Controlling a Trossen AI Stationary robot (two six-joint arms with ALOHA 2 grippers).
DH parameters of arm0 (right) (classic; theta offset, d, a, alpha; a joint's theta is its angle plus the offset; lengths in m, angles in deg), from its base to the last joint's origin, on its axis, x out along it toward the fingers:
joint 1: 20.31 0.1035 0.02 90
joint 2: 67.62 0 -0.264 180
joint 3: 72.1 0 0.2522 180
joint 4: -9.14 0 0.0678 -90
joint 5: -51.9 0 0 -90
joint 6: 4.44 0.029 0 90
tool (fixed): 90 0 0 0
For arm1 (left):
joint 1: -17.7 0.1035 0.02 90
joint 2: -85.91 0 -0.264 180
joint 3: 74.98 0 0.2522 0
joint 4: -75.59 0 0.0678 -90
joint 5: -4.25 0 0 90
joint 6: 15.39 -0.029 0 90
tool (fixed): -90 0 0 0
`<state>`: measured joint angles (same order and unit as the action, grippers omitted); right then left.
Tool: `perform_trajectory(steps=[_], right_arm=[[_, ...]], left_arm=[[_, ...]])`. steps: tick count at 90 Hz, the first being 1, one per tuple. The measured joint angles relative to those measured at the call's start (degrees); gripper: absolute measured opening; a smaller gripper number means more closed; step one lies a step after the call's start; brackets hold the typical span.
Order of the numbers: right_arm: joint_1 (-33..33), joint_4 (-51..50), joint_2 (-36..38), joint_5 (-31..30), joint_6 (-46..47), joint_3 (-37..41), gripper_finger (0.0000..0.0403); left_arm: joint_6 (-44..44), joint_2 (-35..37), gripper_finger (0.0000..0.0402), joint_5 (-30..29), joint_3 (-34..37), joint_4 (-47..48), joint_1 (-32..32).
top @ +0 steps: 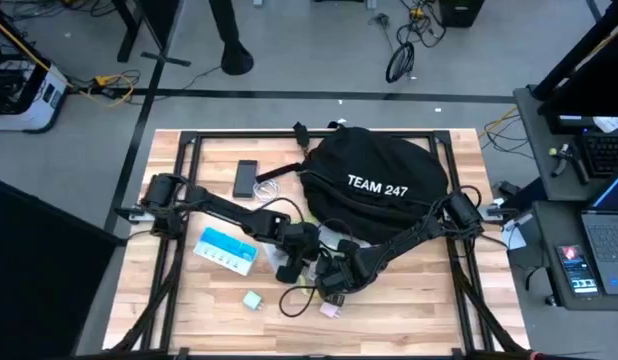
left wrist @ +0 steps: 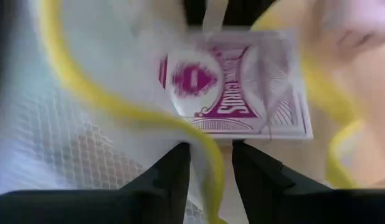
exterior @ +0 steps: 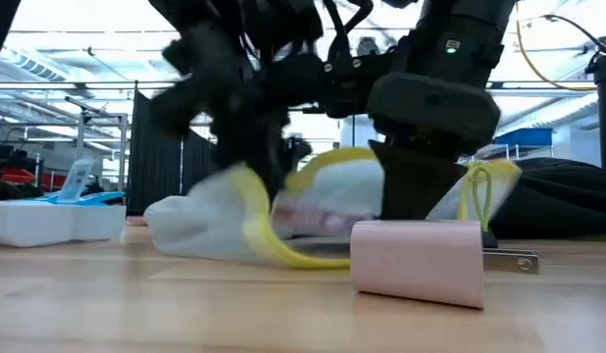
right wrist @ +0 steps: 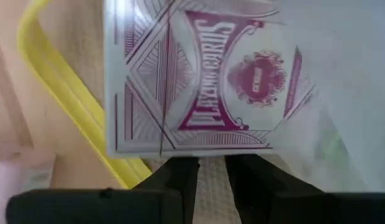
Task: Unpack backpack
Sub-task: Remove the game card from the green zip bag
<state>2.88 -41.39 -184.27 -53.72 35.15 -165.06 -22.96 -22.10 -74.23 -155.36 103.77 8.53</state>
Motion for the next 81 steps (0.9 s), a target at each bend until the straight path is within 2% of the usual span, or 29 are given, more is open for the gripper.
perform_trajectory(steps=[22, 52, 66, 81], right_arm=[[0.19, -3.79, 4.11, -0.05, -1.57, -1.57, 0.0070], [-0.26, -4.30, 9.52, -0.56, -5.00, -6.05, 0.0070], [-0.88, -4.14, 9.64, -2.22, -7.23, -9.61, 0.0070], [-1.89, -3.60, 9.83, -2.41, -8.23, -11.57, 0.0070]], left_arm=[[0.59, 3.12, 0.0106, -0.01, -0.88, 2.32, -0.63], [1.08, 8.45, 0.0106, 0.62, -6.10, 16.17, -1.62], [0.98, 10.23, 0.0106, 3.52, -8.60, 17.95, -2.48], [-0.04, 11.11, 0.0106, 2.04, -9.70, 18.11, -2.66]])
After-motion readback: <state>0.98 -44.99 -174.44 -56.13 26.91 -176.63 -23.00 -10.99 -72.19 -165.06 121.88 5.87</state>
